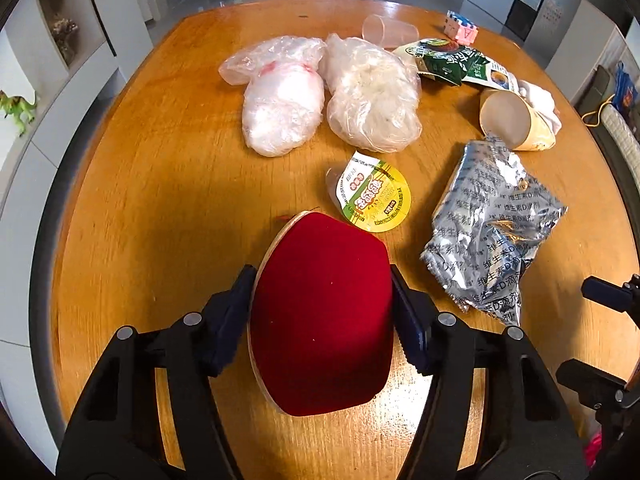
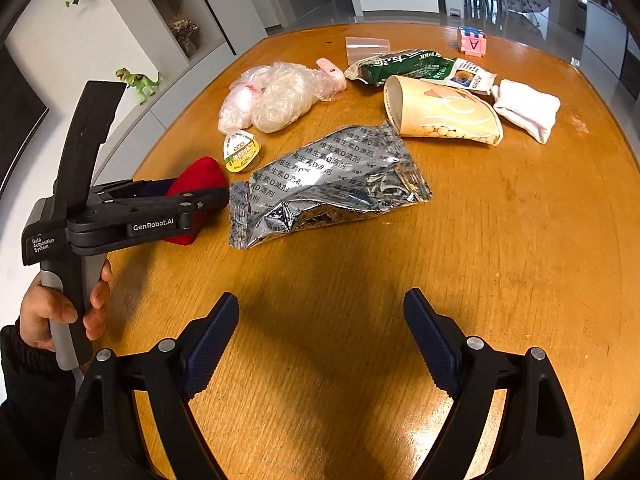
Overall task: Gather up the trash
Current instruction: 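Grasp the red ping-pong paddle with the left gripper, then grasp the yellow paper cup with the right gripper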
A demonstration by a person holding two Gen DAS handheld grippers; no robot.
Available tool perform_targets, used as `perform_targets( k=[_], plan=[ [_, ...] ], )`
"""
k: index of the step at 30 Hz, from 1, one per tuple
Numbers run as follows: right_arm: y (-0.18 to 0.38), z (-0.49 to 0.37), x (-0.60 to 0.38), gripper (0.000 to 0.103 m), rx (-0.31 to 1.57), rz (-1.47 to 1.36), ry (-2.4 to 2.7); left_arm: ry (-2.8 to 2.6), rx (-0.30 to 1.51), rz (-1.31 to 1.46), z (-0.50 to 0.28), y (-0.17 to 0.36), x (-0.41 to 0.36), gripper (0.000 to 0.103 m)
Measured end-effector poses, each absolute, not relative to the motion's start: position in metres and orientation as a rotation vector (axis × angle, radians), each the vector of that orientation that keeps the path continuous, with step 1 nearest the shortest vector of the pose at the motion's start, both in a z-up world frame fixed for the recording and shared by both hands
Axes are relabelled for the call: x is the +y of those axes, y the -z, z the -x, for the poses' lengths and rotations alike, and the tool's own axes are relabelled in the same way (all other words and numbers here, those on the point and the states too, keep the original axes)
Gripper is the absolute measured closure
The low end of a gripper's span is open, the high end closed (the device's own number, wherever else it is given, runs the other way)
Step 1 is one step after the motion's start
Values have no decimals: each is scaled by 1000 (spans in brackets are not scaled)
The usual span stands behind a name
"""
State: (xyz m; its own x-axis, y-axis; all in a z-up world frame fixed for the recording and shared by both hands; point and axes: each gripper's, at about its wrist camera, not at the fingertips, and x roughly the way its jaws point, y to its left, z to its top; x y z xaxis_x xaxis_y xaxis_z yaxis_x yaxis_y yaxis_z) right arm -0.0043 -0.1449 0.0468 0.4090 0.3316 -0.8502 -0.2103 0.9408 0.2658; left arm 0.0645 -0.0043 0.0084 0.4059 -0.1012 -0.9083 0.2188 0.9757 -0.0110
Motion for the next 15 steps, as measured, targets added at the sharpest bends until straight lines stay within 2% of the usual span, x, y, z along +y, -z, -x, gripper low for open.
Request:
perform_targets(
  k=[7,12,14,15],
  plan=[
    [-52,-7,-159,17,1081,-148,-296,237,1102,-36,-57,-14,7,43],
    [-81,-57,-191,18,1001,-165,-143,270,1095,-14,-51,-26,8,43],
    [-88,-79,-192,22,998,-124,-114,279,1089,-6,-47,-30,8,43],
    [-91,-93,-187,30,1016,-76,-104,279,1084,-6,-45,-32,9,43]
  ],
)
